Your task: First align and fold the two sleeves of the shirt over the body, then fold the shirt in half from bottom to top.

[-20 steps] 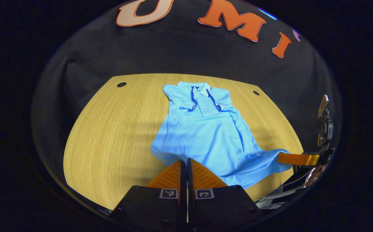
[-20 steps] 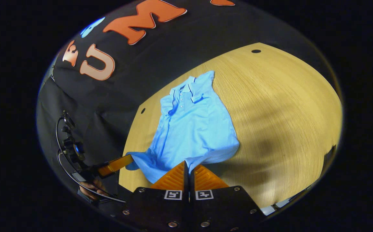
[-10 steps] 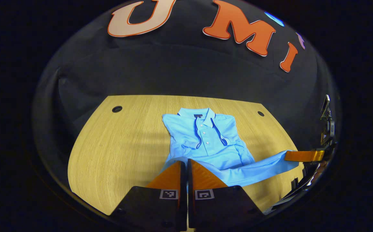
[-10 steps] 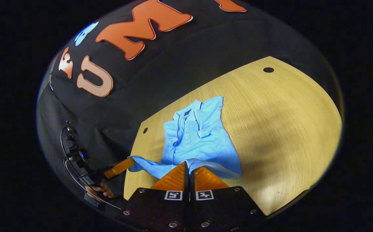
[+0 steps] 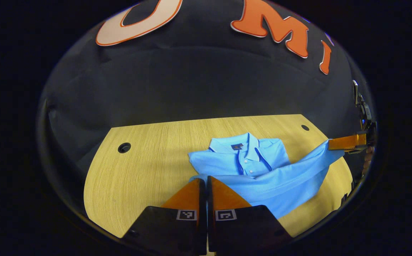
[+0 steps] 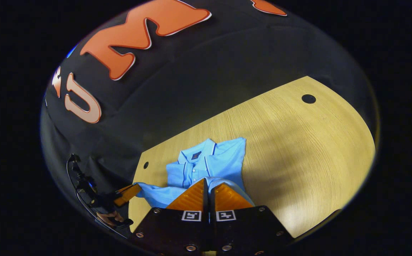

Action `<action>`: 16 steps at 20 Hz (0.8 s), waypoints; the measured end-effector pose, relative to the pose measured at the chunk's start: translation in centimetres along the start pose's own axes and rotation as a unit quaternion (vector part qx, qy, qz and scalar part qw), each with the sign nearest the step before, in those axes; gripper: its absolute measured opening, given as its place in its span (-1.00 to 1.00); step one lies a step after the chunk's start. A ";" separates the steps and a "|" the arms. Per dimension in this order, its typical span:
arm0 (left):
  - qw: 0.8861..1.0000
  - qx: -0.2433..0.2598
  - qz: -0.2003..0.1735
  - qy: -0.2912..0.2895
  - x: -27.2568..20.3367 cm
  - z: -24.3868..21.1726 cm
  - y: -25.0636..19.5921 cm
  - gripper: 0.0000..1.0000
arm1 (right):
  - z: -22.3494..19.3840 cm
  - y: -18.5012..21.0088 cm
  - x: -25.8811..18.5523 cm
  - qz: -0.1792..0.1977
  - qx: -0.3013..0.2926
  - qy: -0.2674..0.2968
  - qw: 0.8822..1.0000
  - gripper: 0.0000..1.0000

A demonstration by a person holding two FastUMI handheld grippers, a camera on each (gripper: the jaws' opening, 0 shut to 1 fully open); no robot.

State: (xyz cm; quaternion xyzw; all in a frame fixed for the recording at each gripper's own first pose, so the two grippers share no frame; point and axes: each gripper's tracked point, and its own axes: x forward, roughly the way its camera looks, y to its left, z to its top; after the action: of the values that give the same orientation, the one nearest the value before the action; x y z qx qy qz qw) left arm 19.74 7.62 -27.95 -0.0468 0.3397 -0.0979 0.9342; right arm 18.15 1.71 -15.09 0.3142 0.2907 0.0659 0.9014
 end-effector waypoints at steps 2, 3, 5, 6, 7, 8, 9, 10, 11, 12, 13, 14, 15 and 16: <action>1.000 0.007 -0.002 -0.005 3.7 1.9 1.1 -0.90 | 2.2 -0.3 3.3 -0.008 -0.009 -0.004 1.000 -0.98; 1.000 0.012 0.000 -0.007 4.9 2.5 1.6 -0.90 | 2.9 -0.5 4.5 -0.016 -0.012 -0.002 1.000 -0.98; 1.000 0.021 0.002 -0.010 7.1 3.5 2.0 -0.90 | 4.1 -1.1 6.5 -0.028 -0.001 0.010 1.000 -0.97; 1.000 0.028 0.003 -0.008 8.4 3.9 2.3 -0.91 | 5.0 -1.4 7.7 -0.031 0.009 0.010 0.999 -0.96; 0.999 0.032 0.004 -0.006 9.6 4.2 2.6 -0.90 | 5.9 -2.0 9.3 -0.039 0.021 0.010 0.999 -0.96; 0.999 0.040 0.005 -0.007 10.6 4.5 2.8 -0.90 | 6.4 -2.4 10.2 -0.043 0.032 0.010 0.999 -0.97; 0.999 0.052 0.010 -0.008 11.4 4.7 3.0 -0.90 | 6.8 -2.3 11.0 -0.037 0.050 0.010 0.998 -0.97; 0.997 0.071 0.016 -0.002 11.7 4.6 3.6 -0.90 | 6.6 -2.2 11.4 -0.032 0.076 0.013 0.997 -0.96; 0.997 0.079 0.018 0.003 12.0 4.5 3.9 -0.84 | 6.6 -2.0 10.9 -0.027 0.093 0.018 0.995 -0.91; 0.997 0.071 0.002 0.005 11.5 4.2 3.1 -0.53 | 6.9 -2.3 11.2 -0.029 0.085 0.019 0.996 -0.50; 0.998 0.058 -0.014 0.006 11.3 4.0 2.1 -0.27 | 6.8 -3.2 11.3 -0.044 0.054 0.014 0.997 -0.19; 0.998 0.058 -0.018 0.009 11.0 4.0 1.7 0.07 | 6.4 -3.4 10.8 -0.052 0.025 0.014 0.998 0.15; 0.997 0.066 -0.028 0.017 10.0 3.7 1.3 0.41 | 5.8 -3.2 10.2 -0.057 0.005 0.013 0.998 0.41; 0.997 0.068 -0.039 0.021 9.1 3.8 0.7 0.75 | 5.8 -3.2 9.6 -0.062 -0.008 0.009 0.998 0.52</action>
State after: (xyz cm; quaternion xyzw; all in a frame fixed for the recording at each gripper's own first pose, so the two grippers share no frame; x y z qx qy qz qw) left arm 29.13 6.45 -30.88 0.0057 0.3493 -0.1577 0.9236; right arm 29.11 -0.97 -18.03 0.2881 0.3168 0.0147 0.9035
